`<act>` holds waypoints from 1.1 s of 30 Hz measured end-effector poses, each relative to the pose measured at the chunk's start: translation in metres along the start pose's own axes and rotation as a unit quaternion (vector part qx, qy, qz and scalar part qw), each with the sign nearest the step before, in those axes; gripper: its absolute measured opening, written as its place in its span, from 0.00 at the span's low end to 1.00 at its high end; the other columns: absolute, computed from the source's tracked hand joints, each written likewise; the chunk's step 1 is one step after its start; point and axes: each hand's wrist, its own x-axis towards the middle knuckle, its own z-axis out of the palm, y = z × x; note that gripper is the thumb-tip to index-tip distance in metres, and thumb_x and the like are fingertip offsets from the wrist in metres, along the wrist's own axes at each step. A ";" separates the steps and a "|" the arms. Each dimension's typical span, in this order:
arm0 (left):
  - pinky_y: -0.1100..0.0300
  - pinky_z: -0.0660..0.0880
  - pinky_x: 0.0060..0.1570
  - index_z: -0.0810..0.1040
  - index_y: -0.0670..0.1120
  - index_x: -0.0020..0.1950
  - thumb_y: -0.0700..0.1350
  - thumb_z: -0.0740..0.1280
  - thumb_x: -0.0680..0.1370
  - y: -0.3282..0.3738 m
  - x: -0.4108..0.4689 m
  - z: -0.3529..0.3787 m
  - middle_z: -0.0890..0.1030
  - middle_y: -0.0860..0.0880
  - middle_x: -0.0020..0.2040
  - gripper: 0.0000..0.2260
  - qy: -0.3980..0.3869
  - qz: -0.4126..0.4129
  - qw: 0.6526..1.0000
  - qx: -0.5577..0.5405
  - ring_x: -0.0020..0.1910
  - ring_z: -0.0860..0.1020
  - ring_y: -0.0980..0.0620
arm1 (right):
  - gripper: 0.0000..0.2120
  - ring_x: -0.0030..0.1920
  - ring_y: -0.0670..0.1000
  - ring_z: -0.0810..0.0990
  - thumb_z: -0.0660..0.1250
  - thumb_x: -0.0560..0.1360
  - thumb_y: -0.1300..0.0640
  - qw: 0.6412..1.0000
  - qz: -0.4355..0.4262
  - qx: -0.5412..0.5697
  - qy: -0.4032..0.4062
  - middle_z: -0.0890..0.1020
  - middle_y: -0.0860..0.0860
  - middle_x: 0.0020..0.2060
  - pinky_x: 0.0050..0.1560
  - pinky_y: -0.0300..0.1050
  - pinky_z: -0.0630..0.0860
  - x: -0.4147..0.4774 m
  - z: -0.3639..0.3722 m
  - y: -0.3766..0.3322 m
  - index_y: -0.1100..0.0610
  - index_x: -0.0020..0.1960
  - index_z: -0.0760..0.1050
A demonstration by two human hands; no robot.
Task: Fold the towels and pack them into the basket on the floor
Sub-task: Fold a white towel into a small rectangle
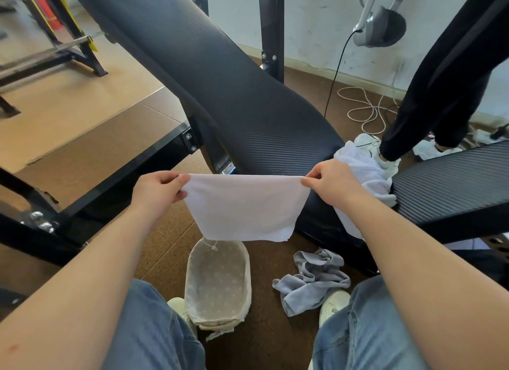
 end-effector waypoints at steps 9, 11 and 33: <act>0.52 0.83 0.52 0.82 0.49 0.51 0.49 0.70 0.81 0.010 -0.015 0.007 0.83 0.46 0.48 0.04 0.067 -0.043 0.996 -0.036 0.43 0.82 0.49 | 0.07 0.44 0.53 0.87 0.68 0.81 0.54 0.967 0.086 0.231 -0.069 0.86 0.54 0.41 0.45 0.47 0.86 -0.013 0.005 -0.033 0.56 0.48 0.80; 0.51 0.83 0.52 0.81 0.50 0.47 0.48 0.70 0.81 0.017 -0.025 0.015 0.82 0.47 0.46 0.04 0.058 -0.048 0.996 -0.054 0.42 0.82 0.49 | 0.07 0.45 0.55 0.88 0.68 0.81 0.54 0.952 0.085 0.288 -0.064 0.87 0.55 0.41 0.43 0.45 0.85 -0.021 0.008 -0.047 0.57 0.47 0.80; 0.58 0.84 0.44 0.84 0.55 0.49 0.48 0.73 0.78 0.020 -0.084 0.070 0.86 0.52 0.49 0.02 -0.100 -0.011 0.987 -0.122 0.46 0.86 0.51 | 0.09 0.46 0.48 0.84 0.70 0.80 0.49 0.979 -0.048 0.192 -0.047 0.84 0.47 0.48 0.50 0.44 0.84 -0.044 0.040 -0.082 0.52 0.57 0.82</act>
